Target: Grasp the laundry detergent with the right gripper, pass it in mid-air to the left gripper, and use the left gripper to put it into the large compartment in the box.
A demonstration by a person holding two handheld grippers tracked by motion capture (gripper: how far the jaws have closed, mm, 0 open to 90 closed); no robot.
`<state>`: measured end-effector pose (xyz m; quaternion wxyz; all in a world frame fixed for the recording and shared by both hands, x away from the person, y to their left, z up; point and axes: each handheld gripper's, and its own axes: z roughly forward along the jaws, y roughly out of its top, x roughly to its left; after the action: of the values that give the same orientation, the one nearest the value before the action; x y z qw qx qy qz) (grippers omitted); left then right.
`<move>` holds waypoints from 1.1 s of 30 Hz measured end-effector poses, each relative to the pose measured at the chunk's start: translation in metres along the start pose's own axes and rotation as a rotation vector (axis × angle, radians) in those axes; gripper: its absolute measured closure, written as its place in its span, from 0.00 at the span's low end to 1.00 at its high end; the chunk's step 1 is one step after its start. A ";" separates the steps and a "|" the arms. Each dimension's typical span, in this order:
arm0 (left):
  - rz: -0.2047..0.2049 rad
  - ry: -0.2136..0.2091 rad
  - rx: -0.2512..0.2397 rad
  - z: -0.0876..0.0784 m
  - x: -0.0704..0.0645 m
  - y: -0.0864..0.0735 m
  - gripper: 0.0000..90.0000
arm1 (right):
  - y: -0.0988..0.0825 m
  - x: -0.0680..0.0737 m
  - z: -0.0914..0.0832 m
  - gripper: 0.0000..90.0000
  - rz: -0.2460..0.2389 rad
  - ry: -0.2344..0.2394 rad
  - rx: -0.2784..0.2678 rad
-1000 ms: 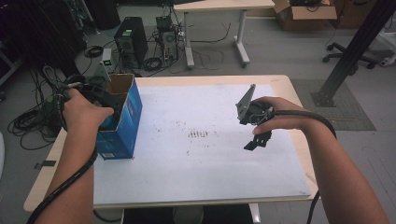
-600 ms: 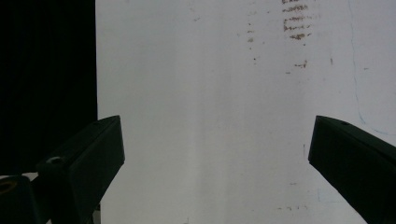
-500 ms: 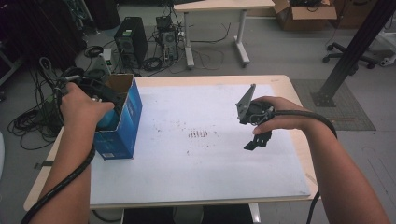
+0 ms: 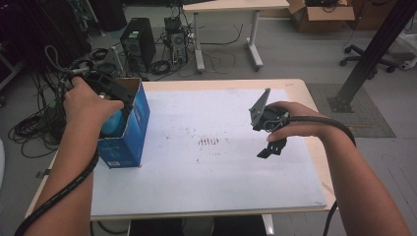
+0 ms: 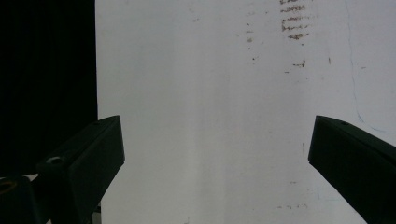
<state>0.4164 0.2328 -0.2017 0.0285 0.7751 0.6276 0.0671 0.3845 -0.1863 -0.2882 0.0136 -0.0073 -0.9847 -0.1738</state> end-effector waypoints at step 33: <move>0.903 -0.176 0.014 -0.059 -0.146 0.004 0.00 | 0.007 -0.001 -0.021 0.04 0.012 -0.015 0.105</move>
<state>0.3826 0.0871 -0.1531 0.0443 0.9739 0.2225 0.0023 0.3865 -0.1868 -0.2664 0.0073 -0.0136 -0.9924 -0.1218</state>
